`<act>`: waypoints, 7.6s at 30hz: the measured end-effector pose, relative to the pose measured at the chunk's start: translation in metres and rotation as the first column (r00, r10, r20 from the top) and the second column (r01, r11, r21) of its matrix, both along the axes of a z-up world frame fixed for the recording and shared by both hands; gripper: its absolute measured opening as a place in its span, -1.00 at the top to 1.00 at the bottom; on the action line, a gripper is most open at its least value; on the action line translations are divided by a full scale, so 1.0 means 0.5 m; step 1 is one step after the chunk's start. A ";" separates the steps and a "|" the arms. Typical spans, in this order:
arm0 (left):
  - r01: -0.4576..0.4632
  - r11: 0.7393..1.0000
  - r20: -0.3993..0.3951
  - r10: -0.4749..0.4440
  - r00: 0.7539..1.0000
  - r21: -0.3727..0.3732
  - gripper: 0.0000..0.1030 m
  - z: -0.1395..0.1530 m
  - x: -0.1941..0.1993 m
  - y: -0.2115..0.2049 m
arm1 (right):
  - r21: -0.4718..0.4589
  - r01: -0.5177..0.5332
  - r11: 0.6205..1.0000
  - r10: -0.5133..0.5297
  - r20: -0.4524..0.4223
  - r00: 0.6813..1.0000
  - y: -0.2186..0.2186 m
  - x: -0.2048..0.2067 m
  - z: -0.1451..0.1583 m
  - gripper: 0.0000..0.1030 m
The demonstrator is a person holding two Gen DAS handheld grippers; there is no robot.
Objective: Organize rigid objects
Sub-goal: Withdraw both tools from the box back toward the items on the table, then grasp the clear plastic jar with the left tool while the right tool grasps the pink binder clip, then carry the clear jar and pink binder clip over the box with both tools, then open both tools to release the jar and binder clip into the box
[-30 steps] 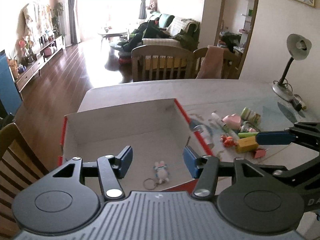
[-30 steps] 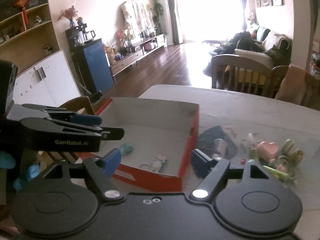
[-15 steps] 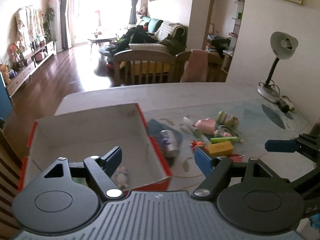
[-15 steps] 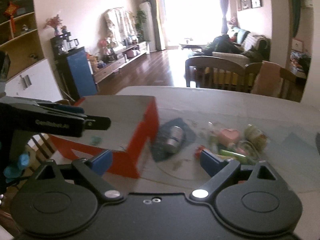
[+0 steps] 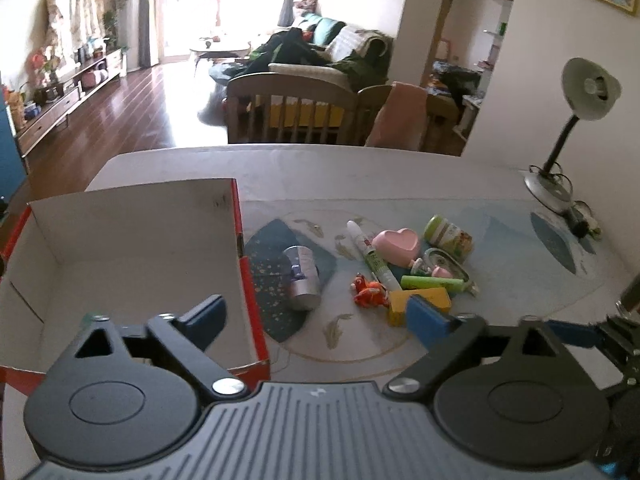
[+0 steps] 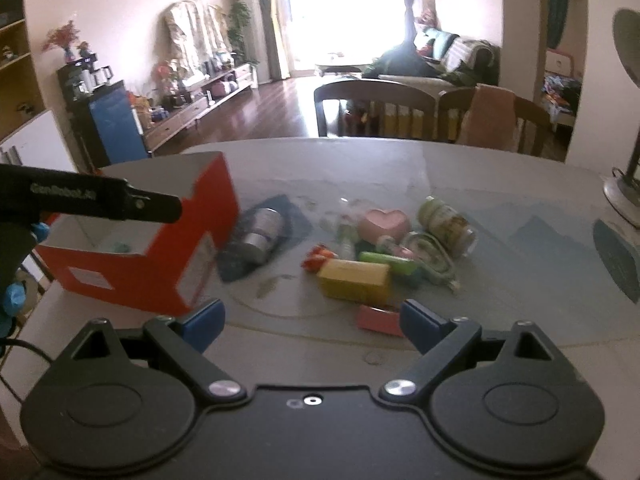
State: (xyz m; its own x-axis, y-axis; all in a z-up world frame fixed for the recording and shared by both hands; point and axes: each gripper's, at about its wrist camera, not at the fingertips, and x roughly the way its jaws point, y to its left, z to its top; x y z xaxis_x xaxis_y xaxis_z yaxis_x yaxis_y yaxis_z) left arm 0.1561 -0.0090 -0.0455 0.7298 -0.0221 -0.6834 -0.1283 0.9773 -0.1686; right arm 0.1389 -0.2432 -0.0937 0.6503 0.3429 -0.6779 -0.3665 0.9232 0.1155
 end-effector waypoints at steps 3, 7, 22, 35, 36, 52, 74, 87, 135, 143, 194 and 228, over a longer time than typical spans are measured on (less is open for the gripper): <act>-0.030 1.000 -0.012 0.030 0.999 -0.002 -0.93 -0.017 0.022 -0.014 | 0.000 0.005 1.000 -0.005 -0.031 1.000 -0.014 0.019 -0.026 -0.78; -0.064 0.998 -0.007 0.064 0.998 0.022 -0.94 -0.037 0.048 -0.032 | -0.010 -0.002 1.000 0.001 -0.054 0.999 -0.024 0.037 -0.053 -0.77; -0.132 0.989 -0.018 0.134 0.991 0.060 -0.94 -0.083 0.164 -0.077 | -0.029 -0.012 1.000 0.009 -0.093 0.996 -0.028 0.098 -0.115 -0.70; -0.180 0.971 -0.015 0.184 0.983 0.157 -0.94 -0.142 0.234 -0.116 | -0.052 0.024 0.998 -0.031 -0.125 0.992 -0.014 0.130 -0.161 -0.57; -0.195 0.967 -0.018 0.200 0.980 0.164 -0.94 -0.147 0.238 -0.114 | -0.054 0.032 0.998 -0.038 -0.125 0.991 -0.011 0.132 -0.164 -0.56; -0.302 0.942 -0.106 0.319 0.942 0.149 -0.88 -0.210 0.306 -0.089 | -0.065 0.114 0.991 -0.123 -0.151 0.981 0.003 0.155 -0.192 -0.43; -0.351 0.927 -0.196 0.372 0.907 0.133 0.19 -0.249 0.312 -0.041 | -0.125 0.171 0.977 -0.184 -0.102 0.978 0.004 0.172 -0.197 0.04; -0.334 0.927 -0.188 0.363 0.913 0.170 0.21 -0.222 0.289 -0.059 | -0.122 0.178 0.977 -0.191 -0.109 0.975 -0.023 0.150 -0.175 0.06; -0.108 0.990 -0.132 0.095 0.987 -0.094 0.22 0.055 0.050 0.078 | 0.006 -0.032 0.999 0.031 0.030 0.999 0.093 0.078 0.130 0.06; -0.149 0.983 -0.134 0.135 0.982 -0.107 0.22 0.066 0.017 0.176 | -0.002 -0.083 0.997 0.083 0.046 0.995 0.188 0.079 0.139 0.06; -0.062 0.996 -0.421 0.086 0.903 0.070 0.22 -0.199 0.133 0.474 | -0.249 -0.270 0.930 0.225 -0.195 0.955 0.606 0.186 -0.074 0.06; -0.101 0.994 -0.415 0.109 0.903 0.041 0.20 -0.164 0.083 0.466 | -0.142 -0.234 0.962 0.216 -0.131 0.968 0.526 0.119 0.022 -0.28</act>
